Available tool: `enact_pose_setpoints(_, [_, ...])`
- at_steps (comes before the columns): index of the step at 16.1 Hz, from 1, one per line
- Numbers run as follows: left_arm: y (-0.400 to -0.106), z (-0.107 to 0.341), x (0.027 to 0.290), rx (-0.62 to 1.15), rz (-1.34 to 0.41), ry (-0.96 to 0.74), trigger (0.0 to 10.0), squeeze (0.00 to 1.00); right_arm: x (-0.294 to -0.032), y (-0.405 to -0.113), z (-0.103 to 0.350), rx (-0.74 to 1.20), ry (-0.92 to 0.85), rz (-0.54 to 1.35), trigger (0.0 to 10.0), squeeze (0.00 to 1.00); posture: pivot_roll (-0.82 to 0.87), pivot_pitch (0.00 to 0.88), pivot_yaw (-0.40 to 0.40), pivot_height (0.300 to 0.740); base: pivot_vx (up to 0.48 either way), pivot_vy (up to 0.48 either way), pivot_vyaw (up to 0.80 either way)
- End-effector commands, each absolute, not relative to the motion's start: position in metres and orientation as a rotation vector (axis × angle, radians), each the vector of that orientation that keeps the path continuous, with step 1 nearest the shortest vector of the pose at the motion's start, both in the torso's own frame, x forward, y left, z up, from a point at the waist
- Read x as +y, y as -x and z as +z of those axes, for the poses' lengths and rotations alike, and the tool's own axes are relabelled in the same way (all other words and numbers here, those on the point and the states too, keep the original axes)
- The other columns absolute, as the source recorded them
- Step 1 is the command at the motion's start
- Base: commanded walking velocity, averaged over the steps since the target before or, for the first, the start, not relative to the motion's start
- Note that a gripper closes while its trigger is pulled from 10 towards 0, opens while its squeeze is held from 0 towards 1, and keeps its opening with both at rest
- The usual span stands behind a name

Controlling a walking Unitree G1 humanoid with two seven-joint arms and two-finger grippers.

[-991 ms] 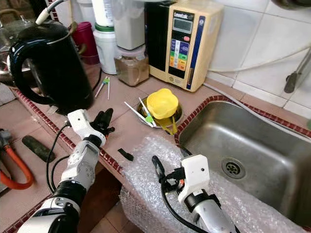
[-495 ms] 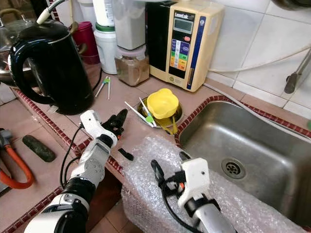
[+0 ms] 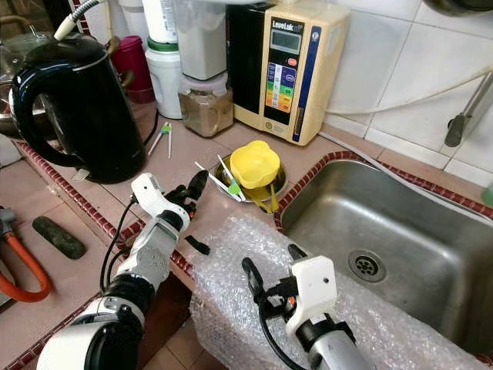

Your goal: Kitchen organization

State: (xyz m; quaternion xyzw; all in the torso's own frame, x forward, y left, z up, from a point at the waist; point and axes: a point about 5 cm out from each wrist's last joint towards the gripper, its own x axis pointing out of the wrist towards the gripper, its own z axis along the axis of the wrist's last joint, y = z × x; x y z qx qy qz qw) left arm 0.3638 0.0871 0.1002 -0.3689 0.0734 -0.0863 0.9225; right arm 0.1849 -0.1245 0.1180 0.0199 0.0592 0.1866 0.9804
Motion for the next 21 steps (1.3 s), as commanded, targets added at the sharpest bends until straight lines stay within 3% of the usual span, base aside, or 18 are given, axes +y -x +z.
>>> enact_pose_setpoints(1, [-0.366, 0.104, 0.081, 0.159, -0.182, 0.757, 10.0, 1.0, -0.124, -0.185, 0.122, 0.11, -0.03, 0.372, 10.0, 0.0, -0.08, 0.0, 0.037, 0.74, 0.0, 0.0, 0.0])
enact_pose_setpoints(9, [-0.371, 0.111, 0.08, 0.135, -0.129, 0.72, 10.0, 1.0, -0.123, -0.187, 0.12, 0.121, -0.04, 0.388, 10.0, 0.0, -0.06, 0.0, 0.02, 0.74, 0.0, 0.0, 0.0])
enact_pose_setpoints(10, [-0.372, 0.11, 0.084, 0.137, -0.107, 0.708, 10.0, 0.15, -0.125, -0.188, 0.12, 0.12, -0.047, 0.376, 10.0, 0.0, -0.06, 0.0, 0.019, 0.74, 0.0, 0.0, 0.0])
enact_pose_setpoints(11, [-0.373, 0.109, 0.089, 0.142, -0.082, 0.702, 10.0, 0.0, -0.125, -0.19, 0.12, 0.123, -0.069, 0.366, 10.0, 0.0, -0.06, 0.0, 0.017, 0.74, 0.0, 0.0, 0.0])
enact_pose_setpoints(14, [-0.375, 0.111, 0.096, 0.136, -0.052, 0.709, 10.0, 0.0, -0.124, -0.19, 0.123, 0.122, -0.106, 0.36, 10.0, 0.0, -0.06, 0.0, 0.016, 0.74, 0.0, 0.0, 0.0])
enact_pose_setpoints(21, [-0.382, 0.124, 0.081, 0.143, -0.078, 0.729, 10.0, 0.0, -0.113, -0.186, 0.12, 0.146, -0.157, 0.395, 10.0, 0.0, -0.06, 0.0, 0.038, 0.74, 0.0, 0.0, 0.0])
